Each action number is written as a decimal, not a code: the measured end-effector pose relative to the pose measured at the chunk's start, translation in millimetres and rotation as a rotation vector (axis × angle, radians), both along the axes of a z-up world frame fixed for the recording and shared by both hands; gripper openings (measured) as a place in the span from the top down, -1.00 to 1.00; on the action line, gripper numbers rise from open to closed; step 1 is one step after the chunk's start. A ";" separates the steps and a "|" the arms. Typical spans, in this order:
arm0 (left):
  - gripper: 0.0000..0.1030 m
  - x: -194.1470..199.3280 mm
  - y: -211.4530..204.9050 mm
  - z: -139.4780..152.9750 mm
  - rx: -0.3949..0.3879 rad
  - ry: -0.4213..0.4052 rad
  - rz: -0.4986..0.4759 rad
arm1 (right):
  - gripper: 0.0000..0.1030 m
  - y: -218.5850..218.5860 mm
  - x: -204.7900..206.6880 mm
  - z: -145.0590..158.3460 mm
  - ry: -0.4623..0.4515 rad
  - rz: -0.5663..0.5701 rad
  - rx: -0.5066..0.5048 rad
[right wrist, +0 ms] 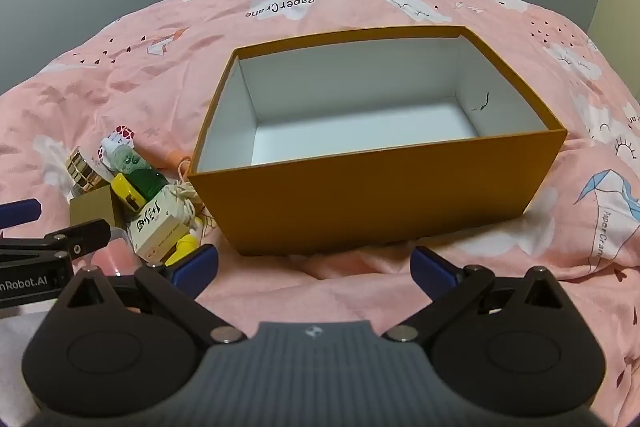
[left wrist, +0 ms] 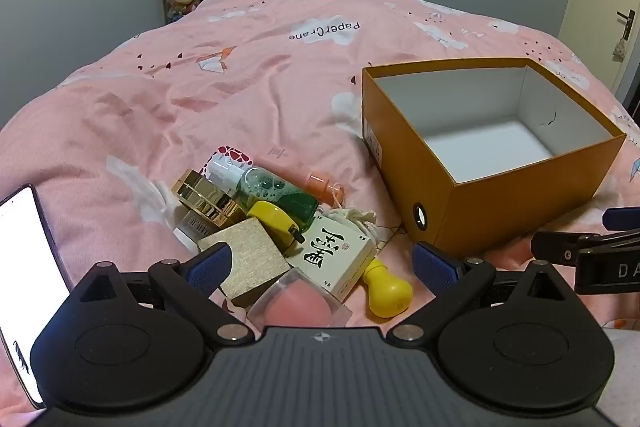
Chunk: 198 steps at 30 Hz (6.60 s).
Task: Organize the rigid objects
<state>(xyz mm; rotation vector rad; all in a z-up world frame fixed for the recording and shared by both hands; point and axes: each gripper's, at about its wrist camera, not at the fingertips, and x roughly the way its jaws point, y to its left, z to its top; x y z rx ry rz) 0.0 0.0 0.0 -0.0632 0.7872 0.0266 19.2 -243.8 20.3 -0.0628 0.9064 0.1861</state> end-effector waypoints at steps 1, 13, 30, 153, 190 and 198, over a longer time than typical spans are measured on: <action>-1.00 0.0 0.0 0.0 -0.001 0.000 0.000 | -0.95 0.1 0.1 0.1 -0.003 0.000 -0.004; -1.00 0.1 0.1 0.0 -0.006 0.006 0.000 | -0.95 4.7 -4.3 -5.3 -0.006 0.001 -0.011; -1.00 0.2 0.2 0.0 -0.009 0.008 0.001 | -0.95 4.3 0.0 -3.5 0.016 0.010 -0.021; -0.40 76.8 35.6 -90.9 -0.322 0.477 0.087 | 0.41 59.4 100.0 -109.3 0.512 0.409 0.174; -0.36 92.6 -26.3 62.9 -0.305 -0.069 -0.241 | 0.55 0.7 77.1 79.4 -0.120 0.293 0.088; -0.36 152.0 -88.7 30.2 -0.209 0.110 -0.388 | 0.54 -42.6 146.0 44.0 0.046 0.125 0.084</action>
